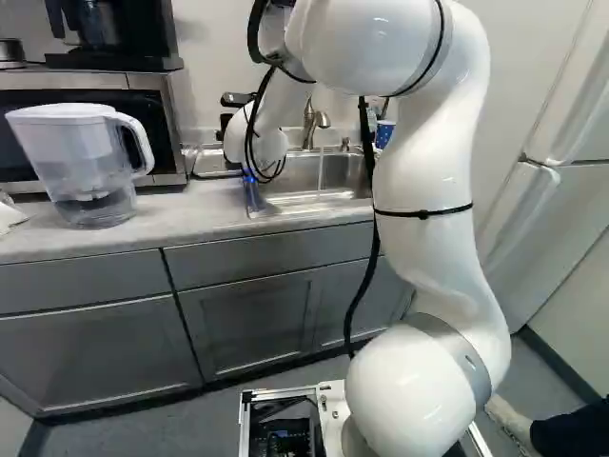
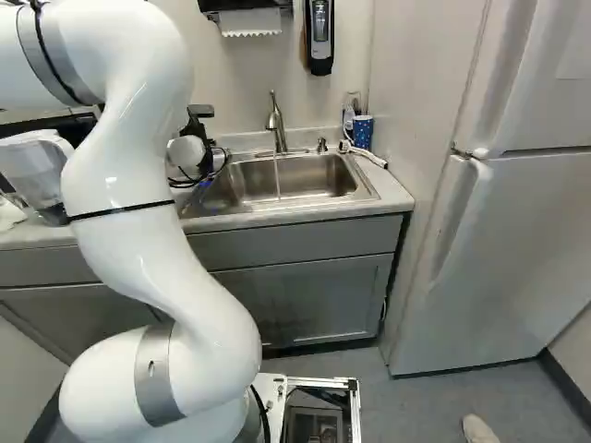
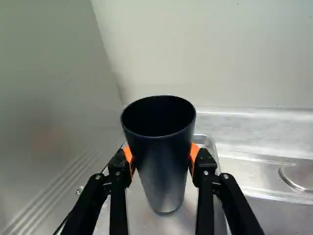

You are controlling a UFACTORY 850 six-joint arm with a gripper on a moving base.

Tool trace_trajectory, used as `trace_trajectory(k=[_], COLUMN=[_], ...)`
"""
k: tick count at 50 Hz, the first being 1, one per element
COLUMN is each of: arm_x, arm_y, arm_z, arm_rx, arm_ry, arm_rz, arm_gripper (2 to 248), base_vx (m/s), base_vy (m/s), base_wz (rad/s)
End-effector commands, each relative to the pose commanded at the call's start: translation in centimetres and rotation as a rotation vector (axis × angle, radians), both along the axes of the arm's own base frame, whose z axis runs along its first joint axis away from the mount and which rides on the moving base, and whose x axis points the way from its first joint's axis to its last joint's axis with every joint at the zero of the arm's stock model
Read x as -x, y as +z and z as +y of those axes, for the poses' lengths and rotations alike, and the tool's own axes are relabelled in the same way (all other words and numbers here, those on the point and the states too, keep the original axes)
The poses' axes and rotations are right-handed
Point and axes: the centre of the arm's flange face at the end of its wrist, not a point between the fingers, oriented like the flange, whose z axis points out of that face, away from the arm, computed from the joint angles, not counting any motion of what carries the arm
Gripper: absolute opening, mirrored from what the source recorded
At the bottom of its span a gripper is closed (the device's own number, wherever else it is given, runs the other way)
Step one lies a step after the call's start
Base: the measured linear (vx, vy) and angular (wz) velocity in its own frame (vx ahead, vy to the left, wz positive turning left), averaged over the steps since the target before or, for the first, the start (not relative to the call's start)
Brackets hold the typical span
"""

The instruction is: Rinse the cup and place it in the tray

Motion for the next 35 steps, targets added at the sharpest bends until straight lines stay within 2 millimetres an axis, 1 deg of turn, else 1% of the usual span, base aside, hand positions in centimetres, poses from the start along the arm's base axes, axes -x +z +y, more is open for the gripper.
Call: trace_trajectory(k=[21,22,26,27,31,32,35], arm_x=[0.00,0.00,0.00,0.00,0.00,0.00,0.00], arm_y=[0.00,0.00,0.00,0.00,0.00,0.00,0.00], arm_z=[0.00,0.00,0.00,0.00,0.00,0.00,0.00], arm_rx=[0.000,0.000,0.000,0.000,0.000,0.000,0.000], arm_ry=[0.000,0.000,0.000,0.000,0.000,0.000,0.000], arm_rz=[0.000,0.000,0.000,0.000,0.000,0.000,0.000], arm_gripper=[125,129,129,159,159,194,194], base_vx=[0.000,0.000,0.000,0.000,0.000,0.000,0.000], base_vy=[0.000,0.000,0.000,0.000,0.000,0.000,0.000], base_wz=[0.000,0.000,0.000,0.000,0.000,0.000,0.000])
